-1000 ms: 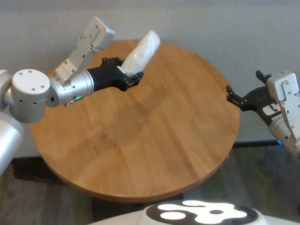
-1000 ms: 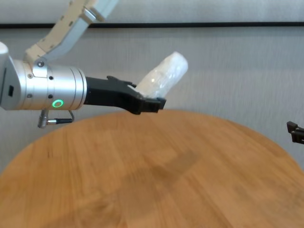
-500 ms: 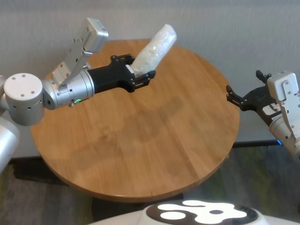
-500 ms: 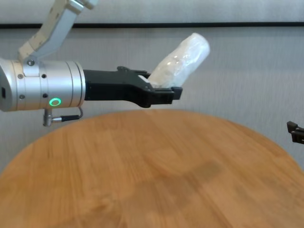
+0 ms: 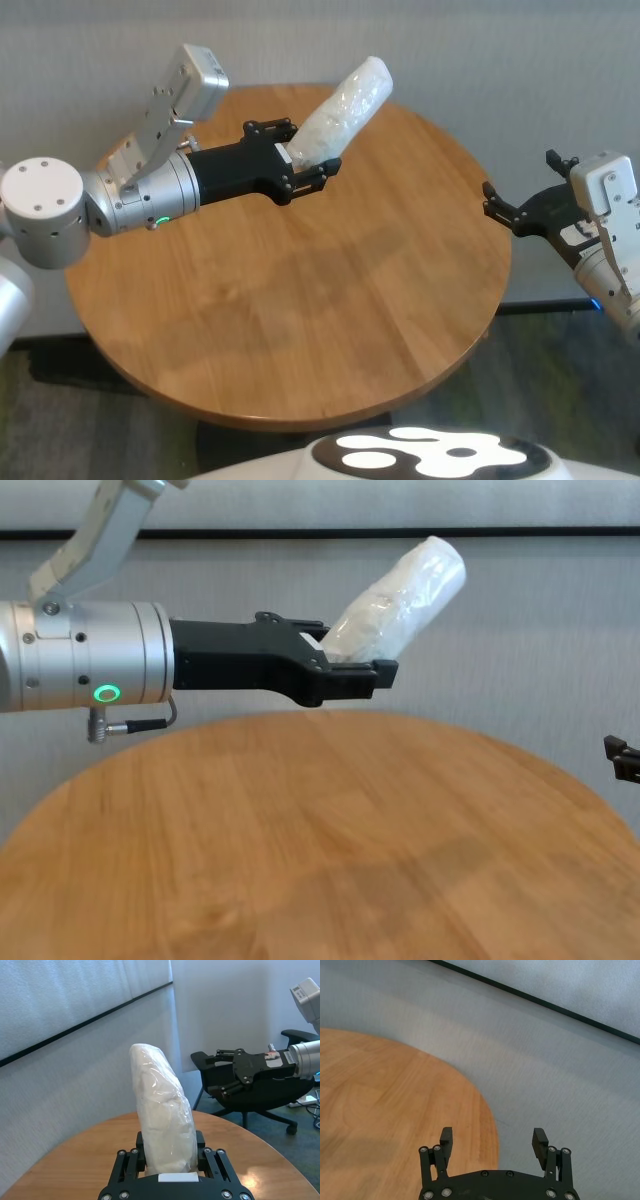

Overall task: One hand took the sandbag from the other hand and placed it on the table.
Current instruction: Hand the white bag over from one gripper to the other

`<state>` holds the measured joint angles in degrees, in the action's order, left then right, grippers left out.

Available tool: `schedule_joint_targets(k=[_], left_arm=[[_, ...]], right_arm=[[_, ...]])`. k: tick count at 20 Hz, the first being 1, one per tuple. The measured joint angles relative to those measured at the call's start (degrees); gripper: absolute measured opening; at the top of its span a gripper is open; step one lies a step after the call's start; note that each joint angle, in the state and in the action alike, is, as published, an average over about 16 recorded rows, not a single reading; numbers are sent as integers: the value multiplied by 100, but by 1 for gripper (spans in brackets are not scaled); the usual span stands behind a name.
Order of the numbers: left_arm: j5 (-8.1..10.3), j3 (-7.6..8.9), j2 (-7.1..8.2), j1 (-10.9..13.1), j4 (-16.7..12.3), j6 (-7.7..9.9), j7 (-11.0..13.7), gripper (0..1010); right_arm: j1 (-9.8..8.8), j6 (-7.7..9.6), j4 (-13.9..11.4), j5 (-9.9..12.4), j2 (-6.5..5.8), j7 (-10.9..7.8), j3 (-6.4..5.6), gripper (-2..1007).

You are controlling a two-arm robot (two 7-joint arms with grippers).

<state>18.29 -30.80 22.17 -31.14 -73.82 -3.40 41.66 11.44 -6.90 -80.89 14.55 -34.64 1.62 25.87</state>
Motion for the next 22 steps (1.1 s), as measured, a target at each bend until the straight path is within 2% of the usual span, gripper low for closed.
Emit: schedule_joint_targets(k=[11, 22], left_arm=[[84, -166, 160, -47, -126, -31, 74, 579], [212, -205, 242, -96, -157, 32, -1, 579]], right_arm=[[0, 0, 0, 0, 0, 0, 0, 1002], [0, 0, 0, 0, 0, 0, 0, 1002]])
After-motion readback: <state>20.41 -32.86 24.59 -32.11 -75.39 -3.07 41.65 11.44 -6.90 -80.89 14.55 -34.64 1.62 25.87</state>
